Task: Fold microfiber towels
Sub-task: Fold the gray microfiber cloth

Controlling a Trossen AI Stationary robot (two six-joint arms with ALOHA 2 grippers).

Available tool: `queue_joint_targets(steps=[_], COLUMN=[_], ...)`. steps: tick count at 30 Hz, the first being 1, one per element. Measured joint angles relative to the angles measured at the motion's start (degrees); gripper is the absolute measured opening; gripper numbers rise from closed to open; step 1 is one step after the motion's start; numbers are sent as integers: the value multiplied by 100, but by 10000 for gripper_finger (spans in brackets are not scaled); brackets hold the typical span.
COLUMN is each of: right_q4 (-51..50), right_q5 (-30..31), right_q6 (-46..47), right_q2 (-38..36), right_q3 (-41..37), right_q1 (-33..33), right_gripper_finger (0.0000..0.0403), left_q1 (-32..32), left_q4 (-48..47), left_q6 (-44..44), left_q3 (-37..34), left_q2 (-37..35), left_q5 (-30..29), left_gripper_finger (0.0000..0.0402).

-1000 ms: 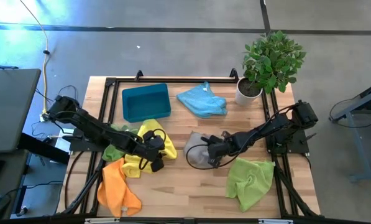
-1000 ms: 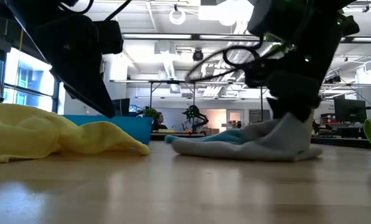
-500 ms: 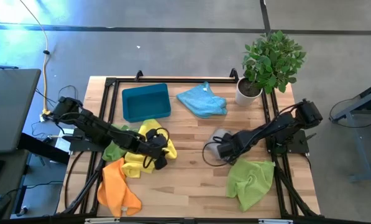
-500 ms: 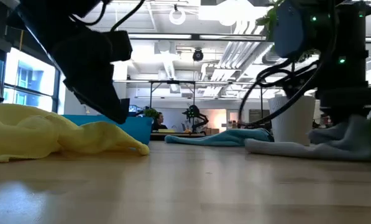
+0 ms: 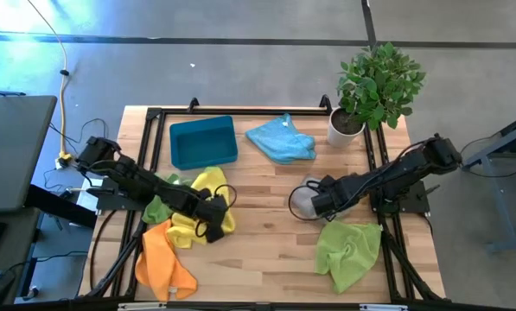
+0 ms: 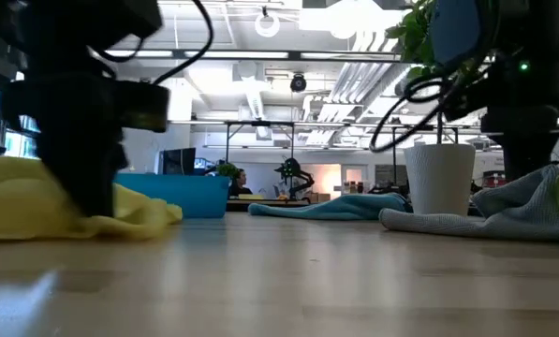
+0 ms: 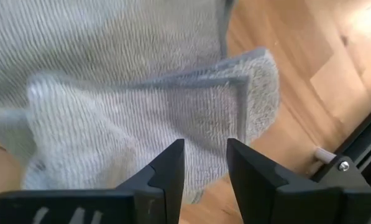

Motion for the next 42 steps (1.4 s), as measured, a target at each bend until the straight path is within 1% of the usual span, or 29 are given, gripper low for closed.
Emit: queue_joint_targets(steps=[5, 8, 13, 17, 19, 23, 27, 32, 36, 42], right_q4=[361, 833, 1864, 2546, 2800, 3046, 3065, 3058, 2952, 2237], right_q5=[447, 509, 519, 624, 660, 667, 664, 664, 664, 662], right_q6=[528, 626, 309, -27, -104, -210, -214, -216, -216, -58], right_q2=[-163, -165, -117, -117, -117, -117, -117, -117, -117, -117], right_q3=[3, 3, 7, 10, 10, 10, 10, 10, 10, 10], right_q1=[0, -2, 0, 0, 0, -1, 0, 0, -16, -117], right_gripper_finger=[114, 114, 114, 114, 114, 114, 114, 114, 114, 115], left_q1=[-550, -867, -1331, -1526, -1586, -1826, -1959, -2021, -2012, -2014], left_q4=[-570, -831, -1436, -1782, -1901, -2324, -2338, -2338, -2505, -2572], left_q6=[-511, -853, -1451, -1835, -2016, -2305, -2538, -2242, -1859, -1418], left_q3=[1, -19, -36, -50, -50, -66, 1, 574, 1192, 1887], left_q2=[-147, -266, -440, -532, -538, -532, -531, -533, -542, -547], left_q5=[399, 645, 868, 903, 1075, 1539, 1802, 1822, 1614, 1562], left_gripper_finger=[129, 129, 129, 129, 129, 129, 129, 129, 129, 129])
